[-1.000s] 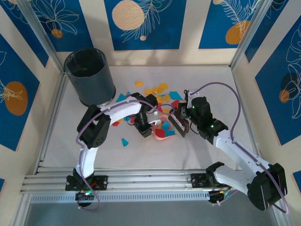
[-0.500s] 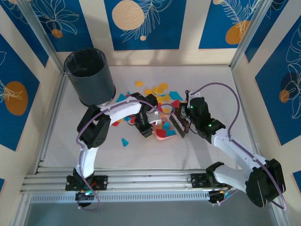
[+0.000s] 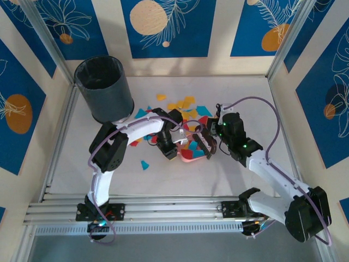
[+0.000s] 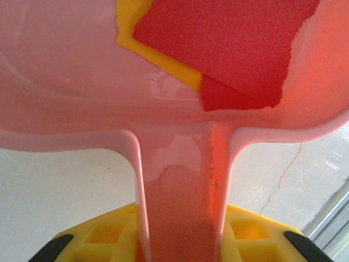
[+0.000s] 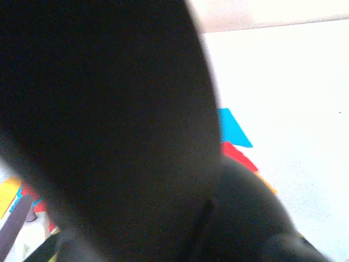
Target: Sweep away the paper scraps from the table
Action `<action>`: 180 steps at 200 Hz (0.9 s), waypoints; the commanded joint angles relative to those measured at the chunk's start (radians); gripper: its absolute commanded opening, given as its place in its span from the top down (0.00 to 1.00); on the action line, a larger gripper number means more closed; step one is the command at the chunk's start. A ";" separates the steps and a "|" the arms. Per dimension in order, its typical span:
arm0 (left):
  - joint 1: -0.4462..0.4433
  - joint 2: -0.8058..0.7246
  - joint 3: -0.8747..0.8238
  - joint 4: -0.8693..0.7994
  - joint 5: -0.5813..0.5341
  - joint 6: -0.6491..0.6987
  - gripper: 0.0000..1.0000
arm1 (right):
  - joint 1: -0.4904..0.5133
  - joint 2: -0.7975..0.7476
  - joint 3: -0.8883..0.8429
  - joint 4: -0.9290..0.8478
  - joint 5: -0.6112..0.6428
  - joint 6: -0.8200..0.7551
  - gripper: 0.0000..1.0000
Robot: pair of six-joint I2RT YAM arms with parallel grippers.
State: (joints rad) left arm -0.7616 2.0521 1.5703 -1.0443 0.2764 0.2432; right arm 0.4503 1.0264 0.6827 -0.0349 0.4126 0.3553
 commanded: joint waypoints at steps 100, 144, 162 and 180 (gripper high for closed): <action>0.032 -0.181 -0.078 0.108 -0.024 -0.038 1.00 | -0.049 -0.197 -0.050 -0.087 0.205 0.000 1.00; 0.066 -0.245 -0.085 0.191 0.006 -0.100 1.00 | -0.053 -0.178 -0.047 -0.089 0.164 -0.012 1.00; 0.086 -0.273 -0.074 0.213 0.029 -0.128 1.00 | -0.053 -0.169 -0.049 -0.084 0.150 -0.012 1.00; 0.109 -0.303 -0.059 0.234 0.070 -0.154 1.00 | -0.053 -0.161 -0.049 -0.077 0.134 -0.016 1.00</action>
State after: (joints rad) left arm -0.6842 1.8156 1.4929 -0.8581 0.2726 0.1398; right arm 0.4015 0.8619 0.6319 -0.1509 0.5705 0.3496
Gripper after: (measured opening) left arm 0.267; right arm 0.270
